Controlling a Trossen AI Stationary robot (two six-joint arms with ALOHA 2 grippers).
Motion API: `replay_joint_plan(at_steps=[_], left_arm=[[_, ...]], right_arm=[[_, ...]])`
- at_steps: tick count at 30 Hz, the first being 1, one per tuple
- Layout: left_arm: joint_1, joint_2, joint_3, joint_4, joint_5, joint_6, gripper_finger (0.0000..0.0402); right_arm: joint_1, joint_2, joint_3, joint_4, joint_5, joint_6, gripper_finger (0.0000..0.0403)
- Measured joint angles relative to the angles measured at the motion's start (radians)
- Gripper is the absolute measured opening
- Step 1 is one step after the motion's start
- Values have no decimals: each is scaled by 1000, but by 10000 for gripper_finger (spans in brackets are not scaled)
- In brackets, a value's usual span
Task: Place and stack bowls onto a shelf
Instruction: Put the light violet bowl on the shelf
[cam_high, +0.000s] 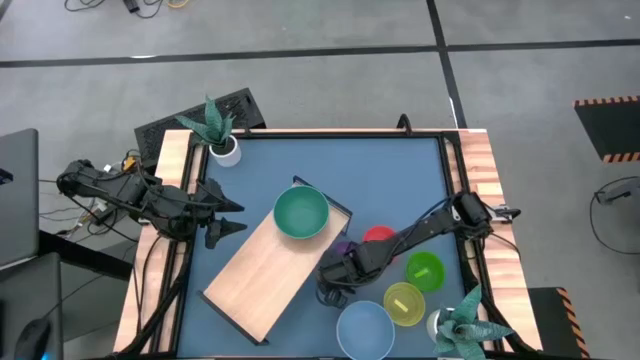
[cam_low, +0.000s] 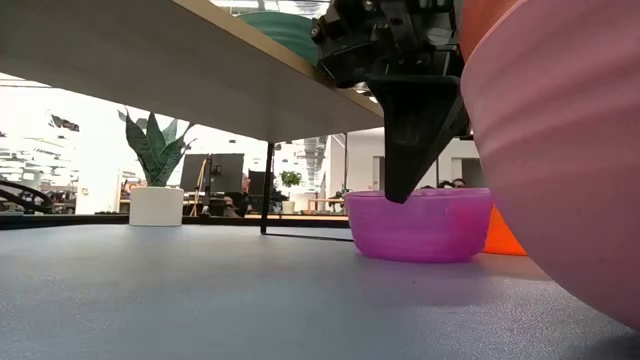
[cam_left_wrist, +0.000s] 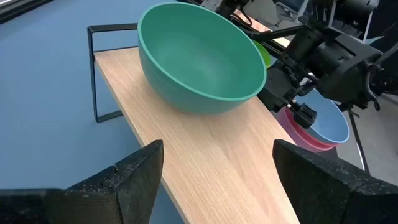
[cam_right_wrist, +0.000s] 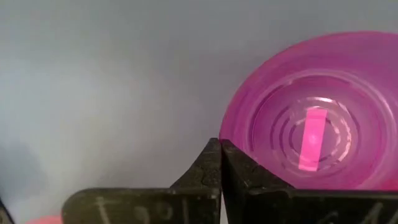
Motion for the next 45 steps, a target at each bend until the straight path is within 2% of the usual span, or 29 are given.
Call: replay_joint_plan(at_steps=[8, 20, 25, 41, 45], left_arm=[[0, 0, 0, 0, -3, 6, 286], [0, 0, 0, 1, -2, 7, 286], [0, 0, 0, 6, -2, 12, 286], [0, 0, 0, 8, -2, 33, 286], [0, 0, 0, 8, -2, 33, 286]], right_arm=[[0, -20, 10, -10, -18, 19, 17], [19, -101, 126, -170, -91, 24, 17], [17, -141, 162, -213, -79, 27, 17], [-1, -229, 162, -285, -71, 53, 17], [-7, -224, 162, -285, -71, 13, 46]])
